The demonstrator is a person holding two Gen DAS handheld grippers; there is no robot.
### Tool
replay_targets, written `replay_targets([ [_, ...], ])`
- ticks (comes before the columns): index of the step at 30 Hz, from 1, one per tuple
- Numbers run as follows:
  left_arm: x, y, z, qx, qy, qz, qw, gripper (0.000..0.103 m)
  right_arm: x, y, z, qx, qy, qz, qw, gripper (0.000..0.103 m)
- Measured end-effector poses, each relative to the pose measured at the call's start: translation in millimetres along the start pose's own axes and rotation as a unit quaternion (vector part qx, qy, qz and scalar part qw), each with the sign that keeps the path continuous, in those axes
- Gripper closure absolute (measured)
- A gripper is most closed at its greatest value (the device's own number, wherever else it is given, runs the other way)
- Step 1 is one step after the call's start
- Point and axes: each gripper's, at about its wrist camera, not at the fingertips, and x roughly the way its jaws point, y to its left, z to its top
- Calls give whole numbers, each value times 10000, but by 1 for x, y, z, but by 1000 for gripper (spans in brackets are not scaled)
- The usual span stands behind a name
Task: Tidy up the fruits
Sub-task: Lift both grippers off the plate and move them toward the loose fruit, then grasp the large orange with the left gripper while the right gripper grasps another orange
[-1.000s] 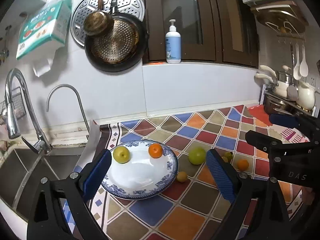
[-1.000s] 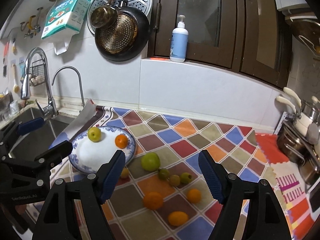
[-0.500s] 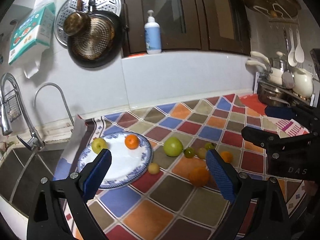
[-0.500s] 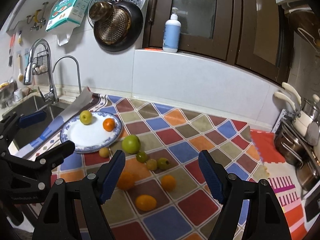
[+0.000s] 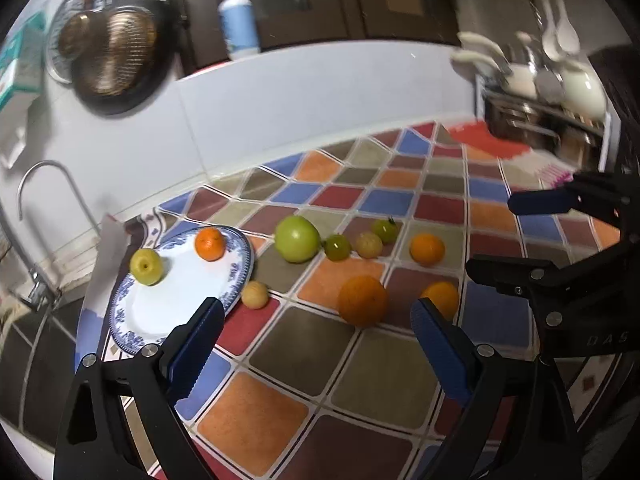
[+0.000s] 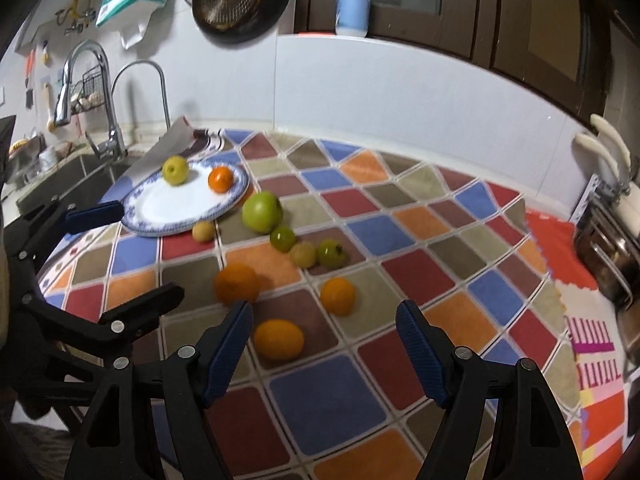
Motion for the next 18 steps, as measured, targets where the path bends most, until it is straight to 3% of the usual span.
replay_targets([
  [8, 20, -5, -7, 752, 108, -372, 9964, 19, 27, 7, -16, -133, 497, 331, 9981, 34],
  [18, 51, -7, -2, 1272, 285, -1057, 9858, 34, 56, 20, -27, -444, 896, 624, 9930, 48],
])
